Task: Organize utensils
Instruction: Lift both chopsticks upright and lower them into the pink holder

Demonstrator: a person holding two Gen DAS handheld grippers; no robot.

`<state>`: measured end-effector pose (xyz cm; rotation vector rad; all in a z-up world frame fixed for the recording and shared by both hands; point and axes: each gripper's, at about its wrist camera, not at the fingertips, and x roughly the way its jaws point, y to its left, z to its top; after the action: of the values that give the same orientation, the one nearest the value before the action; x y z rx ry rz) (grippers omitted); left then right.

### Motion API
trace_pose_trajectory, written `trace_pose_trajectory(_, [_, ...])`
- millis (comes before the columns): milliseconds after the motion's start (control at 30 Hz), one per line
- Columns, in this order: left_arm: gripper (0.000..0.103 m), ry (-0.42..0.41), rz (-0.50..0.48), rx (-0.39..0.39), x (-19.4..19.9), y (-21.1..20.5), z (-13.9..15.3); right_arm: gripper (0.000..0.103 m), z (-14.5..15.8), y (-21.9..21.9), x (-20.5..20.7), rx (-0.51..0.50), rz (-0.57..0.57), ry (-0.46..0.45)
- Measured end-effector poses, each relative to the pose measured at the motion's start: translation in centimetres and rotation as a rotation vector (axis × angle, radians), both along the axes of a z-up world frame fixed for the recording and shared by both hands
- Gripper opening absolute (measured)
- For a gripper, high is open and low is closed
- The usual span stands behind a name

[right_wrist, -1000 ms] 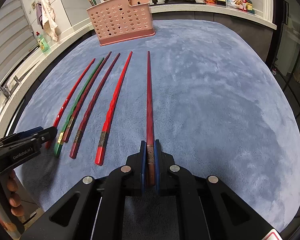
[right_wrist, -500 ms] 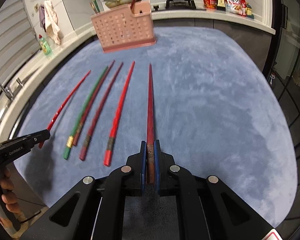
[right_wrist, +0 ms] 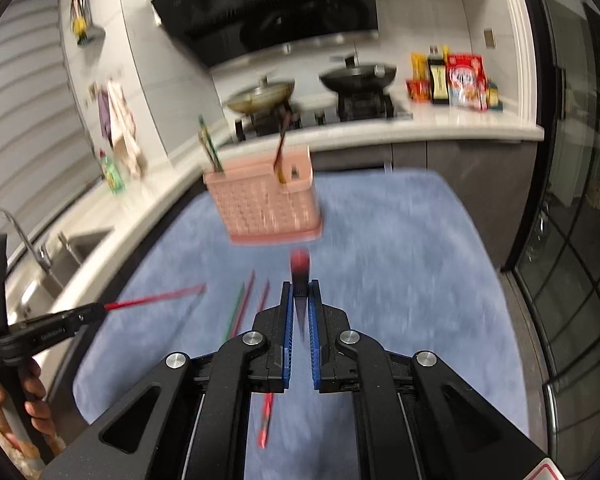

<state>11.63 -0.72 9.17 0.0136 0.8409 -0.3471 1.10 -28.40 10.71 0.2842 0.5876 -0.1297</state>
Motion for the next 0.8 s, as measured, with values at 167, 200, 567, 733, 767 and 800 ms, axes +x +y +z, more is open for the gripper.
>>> trace_pose_trajectory(167, [0.007,-0.037,-0.005,-0.042,3.3,-0.4,3.6,0.007,3.3,-0.6,2.4,0.004,0.021,-0.065])
trace_pose_trajectory(200, [0.007,-0.045,-0.008,-0.047,3.7,-0.5,4.2,0.007,3.7,-0.7,2.8,0.006,0.026,-0.072])
trace_pose_trajectory(567, [0.007,-0.180,-0.014,-0.091,8.9,-2.3,12.1,0.007,8.5,-2.2,8.4,0.060,0.061,-0.178])
trace_pose_trajectory(733, [0.007,-0.278,-0.014,-0.120,11.1,-3.9,16.5,0.007,11.2,-3.5,12.4,0.083,0.059,-0.234])
trace_pose_trajectory(767, [0.007,-0.293,-0.012,-0.124,11.7,-4.3,17.3,0.007,11.5,-3.8,13.2,0.094,0.061,-0.244])
trace_pose_trajectory(800, [0.007,-0.306,-0.017,-0.131,12.3,-4.8,18.0,0.007,11.9,-4.1,14.1,0.107,0.063,-0.252])
